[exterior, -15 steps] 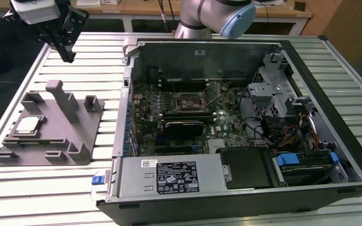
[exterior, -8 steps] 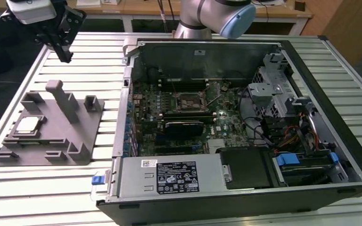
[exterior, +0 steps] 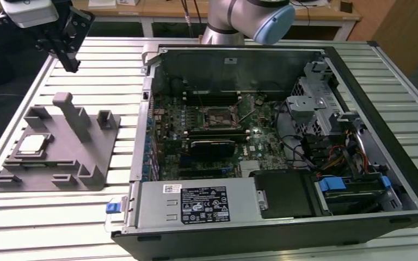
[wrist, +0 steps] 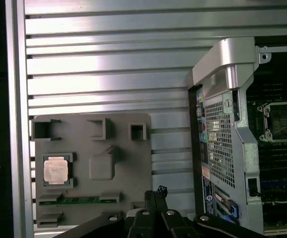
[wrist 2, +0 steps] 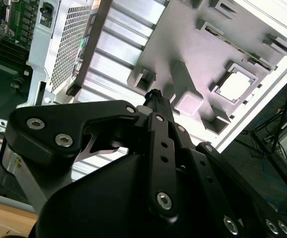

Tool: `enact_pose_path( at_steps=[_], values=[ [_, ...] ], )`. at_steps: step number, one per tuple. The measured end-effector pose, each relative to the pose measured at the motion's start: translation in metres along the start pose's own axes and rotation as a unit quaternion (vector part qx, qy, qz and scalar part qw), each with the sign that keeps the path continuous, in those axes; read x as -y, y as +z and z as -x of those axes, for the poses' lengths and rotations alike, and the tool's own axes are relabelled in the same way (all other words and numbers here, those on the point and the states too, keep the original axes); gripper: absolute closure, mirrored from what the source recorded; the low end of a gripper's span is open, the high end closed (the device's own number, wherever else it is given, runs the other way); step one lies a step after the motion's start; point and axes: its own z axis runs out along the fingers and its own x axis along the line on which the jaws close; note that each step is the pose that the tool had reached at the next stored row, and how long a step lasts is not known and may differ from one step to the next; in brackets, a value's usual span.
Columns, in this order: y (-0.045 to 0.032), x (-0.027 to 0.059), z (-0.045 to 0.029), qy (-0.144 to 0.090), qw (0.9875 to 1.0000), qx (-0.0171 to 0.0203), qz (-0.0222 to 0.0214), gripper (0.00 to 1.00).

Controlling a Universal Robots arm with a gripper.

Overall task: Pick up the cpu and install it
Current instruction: 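Reach for the cpu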

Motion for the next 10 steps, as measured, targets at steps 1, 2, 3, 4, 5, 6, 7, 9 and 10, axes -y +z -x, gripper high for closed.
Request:
enact_pose_path(
  at_steps=[1,2,3,4,5,6,7,9,10],
  values=[
    [0.0,0.0001,-0.0009,0.0,1.0,0.0,0.0,0.89],
    [-0.0001,0.0002,-0.0019,0.0,1.0,0.0,0.0,0.89],
    [-0.0001,0.0002,-0.0028,0.0,1.0,0.0,0.0,0.89],
    [-0.0001,0.0003,-0.0038,0.0,1.0,0.0,0.0,0.89],
    [-0.0001,0.0004,-0.0048,0.0,1.0,0.0,0.0,0.89],
    [-0.0002,0.0005,-0.0058,0.0,1.0,0.0,0.0,0.89],
    [-0.0002,0.0006,-0.0068,0.0,1.0,0.0,0.0,0.89],
    [-0.0003,0.0007,-0.009,0.0,1.0,0.0,0.0,0.89],
    [-0.0003,0.0008,-0.0102,0.0,1.0,0.0,0.0,0.89]
  ],
)
